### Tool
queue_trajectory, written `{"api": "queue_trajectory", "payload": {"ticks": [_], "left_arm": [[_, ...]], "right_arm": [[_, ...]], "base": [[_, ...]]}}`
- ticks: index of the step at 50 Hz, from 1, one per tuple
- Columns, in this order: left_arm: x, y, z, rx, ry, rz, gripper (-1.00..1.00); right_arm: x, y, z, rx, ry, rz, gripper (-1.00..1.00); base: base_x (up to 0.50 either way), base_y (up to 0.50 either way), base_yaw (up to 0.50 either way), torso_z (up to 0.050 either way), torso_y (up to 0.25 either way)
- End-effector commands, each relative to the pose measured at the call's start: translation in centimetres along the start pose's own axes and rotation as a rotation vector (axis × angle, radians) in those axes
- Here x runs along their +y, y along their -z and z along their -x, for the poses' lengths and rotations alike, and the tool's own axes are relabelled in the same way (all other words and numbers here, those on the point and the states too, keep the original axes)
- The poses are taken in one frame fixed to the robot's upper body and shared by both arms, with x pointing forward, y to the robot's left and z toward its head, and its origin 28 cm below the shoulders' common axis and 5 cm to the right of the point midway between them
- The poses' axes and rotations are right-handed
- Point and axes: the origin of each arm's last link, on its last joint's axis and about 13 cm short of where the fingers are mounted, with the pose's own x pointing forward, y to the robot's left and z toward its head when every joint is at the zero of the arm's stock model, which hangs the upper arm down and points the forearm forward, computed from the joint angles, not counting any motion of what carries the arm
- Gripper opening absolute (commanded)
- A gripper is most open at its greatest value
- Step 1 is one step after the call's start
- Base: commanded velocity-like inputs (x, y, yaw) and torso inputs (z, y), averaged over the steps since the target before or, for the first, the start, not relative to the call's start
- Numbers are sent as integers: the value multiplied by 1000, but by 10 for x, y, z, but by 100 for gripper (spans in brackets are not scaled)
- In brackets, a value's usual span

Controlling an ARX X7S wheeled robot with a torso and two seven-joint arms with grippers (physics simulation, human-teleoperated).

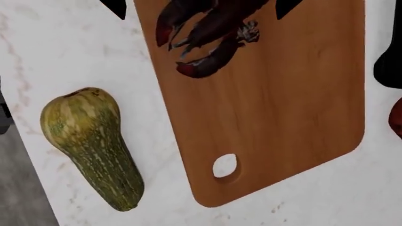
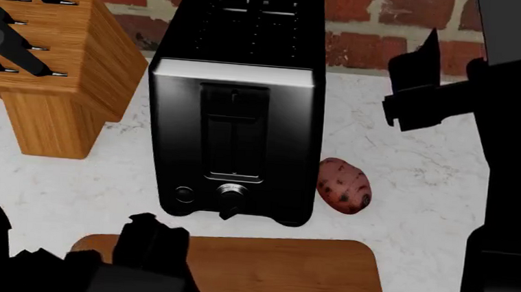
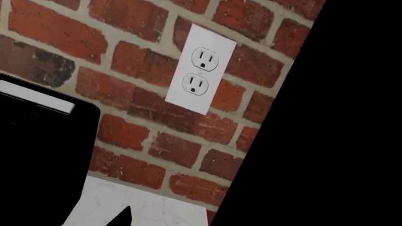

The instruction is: Clear the non-vegetable object off the cutting board and place the vegetables onto it.

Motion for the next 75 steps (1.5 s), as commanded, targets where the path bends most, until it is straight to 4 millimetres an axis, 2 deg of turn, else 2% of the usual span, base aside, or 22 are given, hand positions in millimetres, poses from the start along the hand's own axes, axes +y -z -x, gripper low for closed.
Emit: {"api": "queue_trajectory", "payload": {"ticks": [1, 18, 47, 48, 55, 65, 75], "left_arm": [[5, -3, -9, 11, 27, -71, 100], [17, 2, -14, 37, -3, -87, 100], [11, 12, -38, 44, 50, -67, 100], [11, 12, -38, 42, 49, -64, -100], [10, 9, -33, 43, 43, -74, -100], [2, -8, -9, -8, -9, -100, -100], [6, -12, 13, -13, -120, -82, -100]], "right_arm": [[0, 2, 2, -4, -10, -26, 100], [-1, 5, 3, -2, -6, -32, 100], [-1, 4, 6, -3, -14, -30, 100], [0, 4, 6, -3, -14, -30, 100], [-1, 4, 7, -3, -12, -25, 100], [-2, 2, 8, -7, -8, -28, 100], [-3, -2, 10, -17, -6, -29, 100]], "base": [[0, 0, 0, 0, 0], [0, 0, 0, 0, 0], [0, -2, -2, -1, 0], [0, -3, -4, -11, 0], [1, -3, -4, -1, 0], [0, -1, -2, -1, 0], [0, 0, 0, 0, 0]]}}
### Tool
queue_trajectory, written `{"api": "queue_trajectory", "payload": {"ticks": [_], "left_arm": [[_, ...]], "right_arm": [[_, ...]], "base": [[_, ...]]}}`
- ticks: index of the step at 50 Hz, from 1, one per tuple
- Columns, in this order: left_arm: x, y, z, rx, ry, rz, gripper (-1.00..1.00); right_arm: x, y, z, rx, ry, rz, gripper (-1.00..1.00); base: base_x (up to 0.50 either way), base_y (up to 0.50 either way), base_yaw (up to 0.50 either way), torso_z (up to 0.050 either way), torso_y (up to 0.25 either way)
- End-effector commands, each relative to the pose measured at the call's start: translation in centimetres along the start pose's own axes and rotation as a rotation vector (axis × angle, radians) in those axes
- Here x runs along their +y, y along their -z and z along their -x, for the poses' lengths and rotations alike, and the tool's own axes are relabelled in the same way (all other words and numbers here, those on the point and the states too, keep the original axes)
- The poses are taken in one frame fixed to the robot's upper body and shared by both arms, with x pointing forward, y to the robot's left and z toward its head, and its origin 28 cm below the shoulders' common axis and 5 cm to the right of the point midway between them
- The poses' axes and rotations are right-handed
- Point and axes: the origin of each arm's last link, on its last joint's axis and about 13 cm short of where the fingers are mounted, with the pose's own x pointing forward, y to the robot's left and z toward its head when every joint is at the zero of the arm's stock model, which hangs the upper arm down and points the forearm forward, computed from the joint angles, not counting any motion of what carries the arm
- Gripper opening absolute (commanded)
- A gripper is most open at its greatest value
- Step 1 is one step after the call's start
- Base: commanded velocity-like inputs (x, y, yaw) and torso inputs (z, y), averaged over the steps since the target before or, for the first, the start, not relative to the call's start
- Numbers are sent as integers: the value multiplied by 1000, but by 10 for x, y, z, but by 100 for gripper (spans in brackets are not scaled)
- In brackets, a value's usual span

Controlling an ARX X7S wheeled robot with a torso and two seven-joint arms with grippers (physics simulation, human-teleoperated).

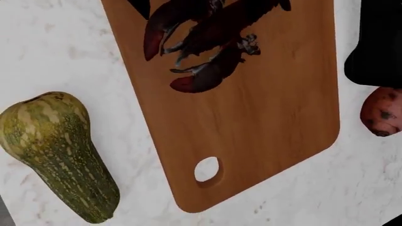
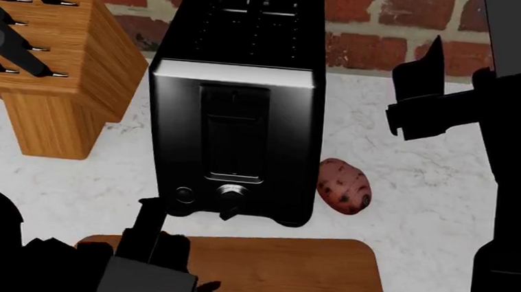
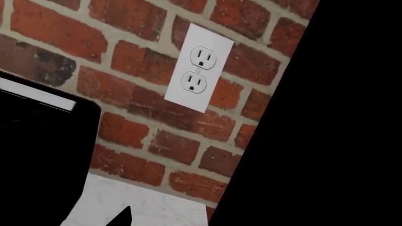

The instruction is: Clear the non-vegetable object off the cutting board and place the vegetables onto it.

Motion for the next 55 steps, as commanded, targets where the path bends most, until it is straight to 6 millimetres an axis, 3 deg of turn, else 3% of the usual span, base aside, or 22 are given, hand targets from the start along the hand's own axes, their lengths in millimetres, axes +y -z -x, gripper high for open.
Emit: {"api": "queue_trajectory", "payload": {"ticks": [1, 14, 15, 29, 55], "left_arm": [[1, -9, 19, -22, -76, -24, -100], [2, 6, 39, 17, -179, 69, -100], [-3, 19, 53, 58, -233, 136, -100], [-1, 47, 58, 96, -298, 241, -100], [33, 100, 87, 150, -579, 476, -100]], "right_arm": [[-1, -4, 1, -16, -8, -23, 100], [-4, -13, 0, -29, -6, -16, 100], [-5, -14, 1, -38, -3, -24, 100], [-4, -12, 1, -38, -2, -33, 100], [-2, -16, -1, -42, -10, -24, 100]], "base": [[0, 0, 0, 0, 0], [0, 0, 0, 0, 0], [0, 0, 0, 0, 0], [0, 0, 0, 0, 0], [0, 0, 0, 0, 0]]}}
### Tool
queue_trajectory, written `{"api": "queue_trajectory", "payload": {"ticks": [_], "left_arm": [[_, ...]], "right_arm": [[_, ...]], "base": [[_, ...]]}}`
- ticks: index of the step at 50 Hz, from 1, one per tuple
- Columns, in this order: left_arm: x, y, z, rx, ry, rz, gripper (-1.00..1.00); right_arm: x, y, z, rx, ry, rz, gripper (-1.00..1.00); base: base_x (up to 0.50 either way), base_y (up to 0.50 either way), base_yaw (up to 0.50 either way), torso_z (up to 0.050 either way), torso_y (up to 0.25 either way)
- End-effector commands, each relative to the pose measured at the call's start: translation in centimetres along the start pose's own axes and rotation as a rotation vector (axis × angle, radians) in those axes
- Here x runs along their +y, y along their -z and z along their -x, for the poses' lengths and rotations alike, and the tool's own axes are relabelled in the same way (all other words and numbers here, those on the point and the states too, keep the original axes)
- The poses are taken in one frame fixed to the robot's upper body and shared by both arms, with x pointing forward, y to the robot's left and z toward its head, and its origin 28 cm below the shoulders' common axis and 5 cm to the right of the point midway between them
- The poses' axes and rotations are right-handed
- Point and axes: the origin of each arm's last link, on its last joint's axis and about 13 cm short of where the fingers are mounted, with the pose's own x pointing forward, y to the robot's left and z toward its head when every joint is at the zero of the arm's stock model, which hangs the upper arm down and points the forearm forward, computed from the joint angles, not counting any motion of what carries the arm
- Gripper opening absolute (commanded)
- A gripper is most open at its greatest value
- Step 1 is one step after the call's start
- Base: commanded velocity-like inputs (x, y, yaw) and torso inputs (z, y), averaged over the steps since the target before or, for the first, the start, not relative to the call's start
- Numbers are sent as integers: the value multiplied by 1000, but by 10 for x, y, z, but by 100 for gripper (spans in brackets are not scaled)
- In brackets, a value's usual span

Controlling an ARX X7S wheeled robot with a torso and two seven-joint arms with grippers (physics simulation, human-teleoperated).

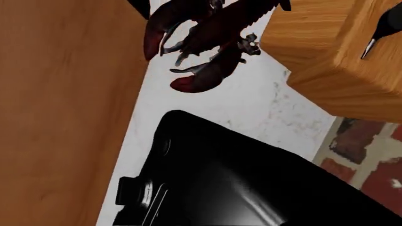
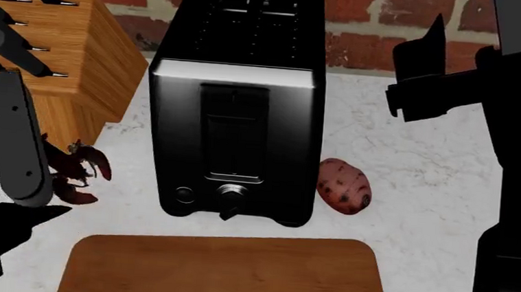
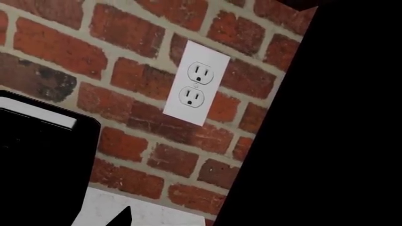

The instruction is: Clear the non-vegetable object off the cutting board and place the vegetables onto it.

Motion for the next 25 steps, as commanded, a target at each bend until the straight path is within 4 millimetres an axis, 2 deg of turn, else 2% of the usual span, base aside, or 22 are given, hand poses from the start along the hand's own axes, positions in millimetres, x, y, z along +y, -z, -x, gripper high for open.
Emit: {"api": "queue_trajectory", "payload": {"ticks": [1, 11, 25], "left_arm": [[23, 9, -1, -3, -107, 74, -100], [30, 28, -1, 35, -161, 133, -100], [9, 53, 4, 89, -123, 167, -100]], "right_arm": [[-1, -4, -1, -12, -13, -17, 100], [0, -1, 0, -9, -10, -20, 100], [1, -2, 0, -11, -11, -18, 100]], "base": [[0, 0, 0, 0, 0], [0, 0, 0, 0, 0], [0, 0, 0, 0, 0]]}}
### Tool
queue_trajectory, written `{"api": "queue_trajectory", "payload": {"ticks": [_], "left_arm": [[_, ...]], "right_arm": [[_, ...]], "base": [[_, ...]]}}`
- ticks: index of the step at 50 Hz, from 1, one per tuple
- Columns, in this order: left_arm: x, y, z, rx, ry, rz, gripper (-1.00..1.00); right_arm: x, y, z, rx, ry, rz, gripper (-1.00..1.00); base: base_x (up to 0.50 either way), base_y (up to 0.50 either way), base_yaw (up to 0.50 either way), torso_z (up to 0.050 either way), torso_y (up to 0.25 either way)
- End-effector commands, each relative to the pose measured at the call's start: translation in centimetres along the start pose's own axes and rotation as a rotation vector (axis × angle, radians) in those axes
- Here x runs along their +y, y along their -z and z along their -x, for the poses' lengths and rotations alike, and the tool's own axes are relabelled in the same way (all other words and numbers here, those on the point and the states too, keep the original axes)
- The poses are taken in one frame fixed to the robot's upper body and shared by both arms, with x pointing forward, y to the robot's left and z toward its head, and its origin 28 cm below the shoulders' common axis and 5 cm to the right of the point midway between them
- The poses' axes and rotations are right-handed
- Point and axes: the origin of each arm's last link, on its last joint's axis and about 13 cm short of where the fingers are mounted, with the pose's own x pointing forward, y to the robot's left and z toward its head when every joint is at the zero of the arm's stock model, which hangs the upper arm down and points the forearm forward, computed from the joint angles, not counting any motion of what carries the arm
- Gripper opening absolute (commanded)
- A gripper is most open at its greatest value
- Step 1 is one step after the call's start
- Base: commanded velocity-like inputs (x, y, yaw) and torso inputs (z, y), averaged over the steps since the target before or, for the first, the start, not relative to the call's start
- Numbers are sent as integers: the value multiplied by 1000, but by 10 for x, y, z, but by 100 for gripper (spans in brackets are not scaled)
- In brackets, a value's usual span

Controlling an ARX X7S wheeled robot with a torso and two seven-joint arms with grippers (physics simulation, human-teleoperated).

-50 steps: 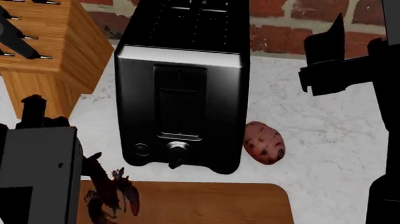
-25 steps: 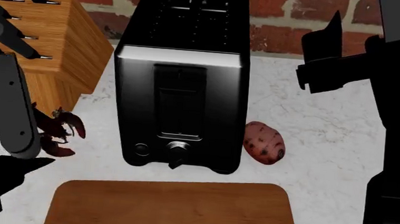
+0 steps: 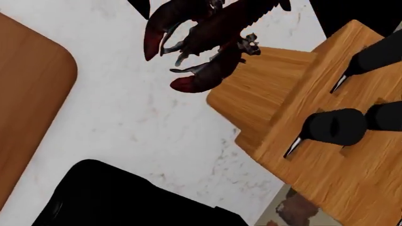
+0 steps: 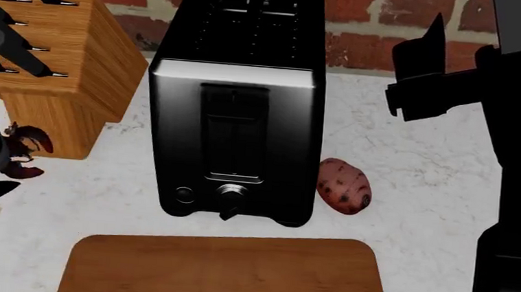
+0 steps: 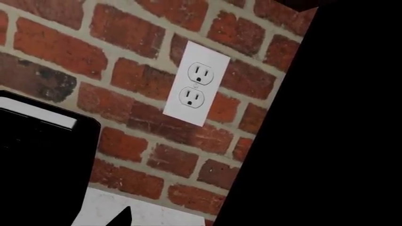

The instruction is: Clear the non-vegetable object off the cutting board and place the vegetables onto it.

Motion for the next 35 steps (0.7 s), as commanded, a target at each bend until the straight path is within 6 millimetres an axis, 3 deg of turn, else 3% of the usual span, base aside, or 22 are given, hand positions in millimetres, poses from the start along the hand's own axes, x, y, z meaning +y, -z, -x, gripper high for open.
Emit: {"api": "queue_trajectory", "payload": {"ticks": [1, 28, 29, 35], "left_arm": [[-7, 15, 2, 14, 9, 27, -100], [-19, 51, -9, 45, -10, 125, -100], [-19, 50, -10, 42, -15, 125, 100], [-17, 46, -10, 21, -35, 126, 100]], "right_arm": [[1, -2, 0, -10, -12, -19, 100], [-1, -3, 2, -12, -6, -9, 100], [-2, -3, 2, -13, -5, -10, 100], [-1, -1, 2, -10, -3, -8, 100]], "base": [[0, 0, 0, 0, 0], [0, 0, 0, 0, 0], [0, 0, 0, 0, 0], [0, 0, 0, 0, 0]]}}
